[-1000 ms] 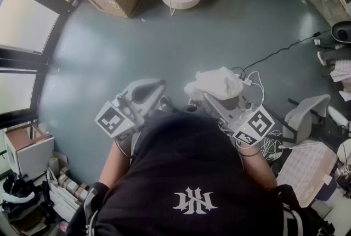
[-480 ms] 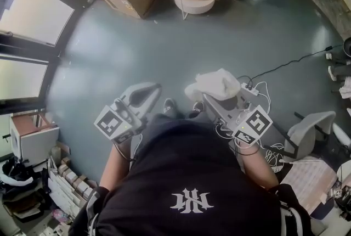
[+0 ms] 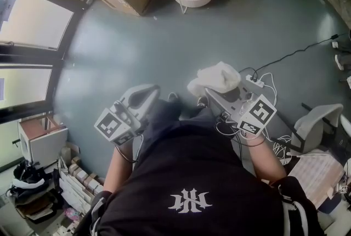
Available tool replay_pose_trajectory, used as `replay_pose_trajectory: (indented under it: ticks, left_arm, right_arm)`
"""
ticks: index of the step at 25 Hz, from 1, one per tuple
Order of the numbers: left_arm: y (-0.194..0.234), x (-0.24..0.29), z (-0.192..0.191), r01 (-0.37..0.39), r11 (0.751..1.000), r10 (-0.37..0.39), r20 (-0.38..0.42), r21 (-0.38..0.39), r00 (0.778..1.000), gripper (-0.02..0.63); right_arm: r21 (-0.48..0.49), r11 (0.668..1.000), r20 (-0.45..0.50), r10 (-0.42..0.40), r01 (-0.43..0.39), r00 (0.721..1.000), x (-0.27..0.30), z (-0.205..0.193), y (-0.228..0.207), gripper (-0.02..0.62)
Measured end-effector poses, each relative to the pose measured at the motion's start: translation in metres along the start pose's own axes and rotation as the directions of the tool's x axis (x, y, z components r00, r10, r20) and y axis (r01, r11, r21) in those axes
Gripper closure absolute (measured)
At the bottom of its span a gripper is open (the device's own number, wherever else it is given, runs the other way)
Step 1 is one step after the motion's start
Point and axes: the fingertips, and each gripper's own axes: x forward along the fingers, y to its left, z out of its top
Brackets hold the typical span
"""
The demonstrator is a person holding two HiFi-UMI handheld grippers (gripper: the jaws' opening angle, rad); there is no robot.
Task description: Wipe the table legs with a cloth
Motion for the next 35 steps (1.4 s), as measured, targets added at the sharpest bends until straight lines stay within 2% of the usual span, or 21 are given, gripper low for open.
replay_pose_trajectory:
  ticks: [5,11,15,20,24,27,31,35]
  left_arm:
    - [0.024,0.01,-0.007,0.039,0.999,-0.04,-0.026,-0.019,0.999,0.601]
    - [0.08,0.04,0.005,0.125,0.991,-0.126,-0.004,-0.04,0.992,0.601]
    - [0.135,0.05,0.022,0.159,0.987,-0.159,0.015,-0.036,0.987,0.601]
    - [0.207,0.052,0.044,0.186,0.981,-0.184,0.037,-0.054,0.982,0.601]
    - [0.264,0.048,0.05,0.184,0.976,-0.176,0.082,-0.112,0.981,0.601]
    - [0.285,0.058,0.049,0.209,0.966,-0.198,0.087,-0.15,0.976,0.601]
    - [0.324,0.084,0.052,0.232,0.961,-0.223,0.074,-0.152,0.972,0.601]
    - [0.335,0.133,0.053,0.236,0.962,-0.23,0.054,-0.139,0.972,0.601]
  right_arm:
    - [0.006,0.999,-0.01,-0.035,0.035,0.999,0.016,0.002,-0.022,0.515]
    - [0.038,0.988,-0.043,-0.148,0.149,0.988,0.043,0.009,-0.065,0.515]
    - [0.027,0.979,-0.069,-0.198,0.201,0.978,0.085,0.029,-0.093,0.515]
    - [0.037,0.974,-0.105,-0.22,0.225,0.97,0.15,0.048,-0.119,0.515]
    - [0.058,0.963,-0.161,-0.252,0.264,0.954,0.195,0.052,-0.135,0.515]
    - [0.042,0.957,-0.159,-0.278,0.288,0.947,0.2,0.067,-0.141,0.515]
    - [0.032,0.944,-0.167,-0.32,0.329,0.933,0.205,0.073,-0.158,0.515]
    - [0.059,0.939,-0.183,-0.324,0.34,0.928,0.188,0.071,-0.194,0.515]
